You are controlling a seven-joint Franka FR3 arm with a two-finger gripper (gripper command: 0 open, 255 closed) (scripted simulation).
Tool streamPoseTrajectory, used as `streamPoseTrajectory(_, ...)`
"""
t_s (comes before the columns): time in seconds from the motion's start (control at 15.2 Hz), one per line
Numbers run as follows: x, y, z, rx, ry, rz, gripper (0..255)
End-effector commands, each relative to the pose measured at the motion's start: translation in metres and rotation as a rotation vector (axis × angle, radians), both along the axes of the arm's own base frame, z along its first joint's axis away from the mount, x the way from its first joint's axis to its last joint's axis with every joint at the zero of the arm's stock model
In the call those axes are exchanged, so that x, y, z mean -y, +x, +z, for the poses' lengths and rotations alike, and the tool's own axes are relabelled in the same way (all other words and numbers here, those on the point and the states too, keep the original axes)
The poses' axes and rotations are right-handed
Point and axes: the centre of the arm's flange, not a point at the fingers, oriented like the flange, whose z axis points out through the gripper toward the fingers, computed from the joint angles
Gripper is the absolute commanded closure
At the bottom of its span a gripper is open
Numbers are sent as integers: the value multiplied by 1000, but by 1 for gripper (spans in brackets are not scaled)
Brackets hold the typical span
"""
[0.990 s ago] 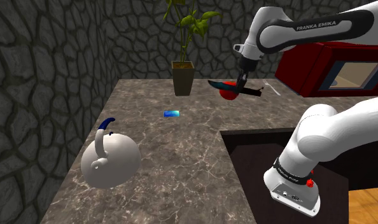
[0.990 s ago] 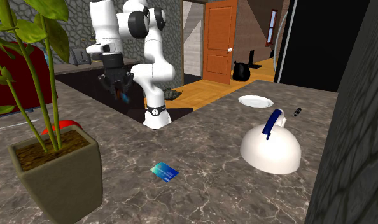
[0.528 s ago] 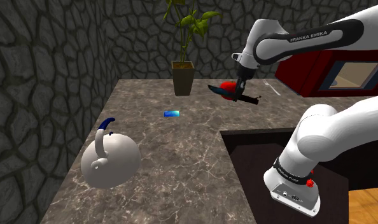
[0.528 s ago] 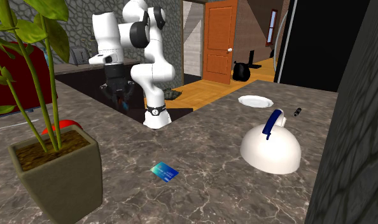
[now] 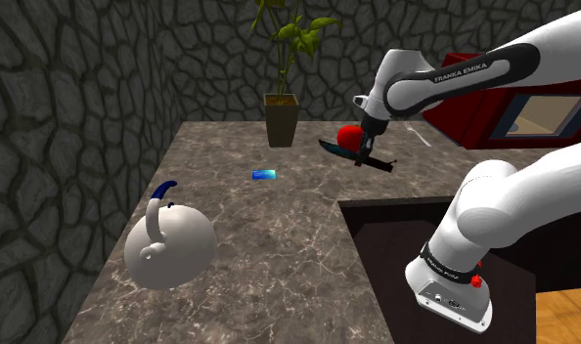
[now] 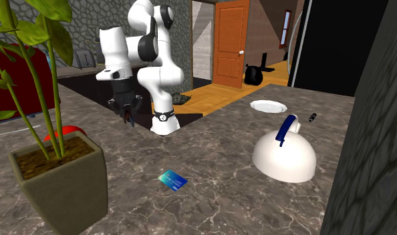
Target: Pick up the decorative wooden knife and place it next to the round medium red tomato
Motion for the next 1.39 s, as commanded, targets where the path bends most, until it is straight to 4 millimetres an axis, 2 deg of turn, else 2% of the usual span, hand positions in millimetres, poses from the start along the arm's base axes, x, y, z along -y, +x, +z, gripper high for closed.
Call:
streamPoseTrajectory(0.0,0,-1,-11,1,0,0,255)
streamPoseTrajectory(0.66,0,-1,-65,1,0,0,255)
streamPoseTrajectory(1.19,0,-1,-65,1,0,0,255)
streamPoseTrajectory(1.25,0,-1,-65,1,0,0,0)
streamPoseTrajectory(1.32,0,-1,-65,1,0,0,0)
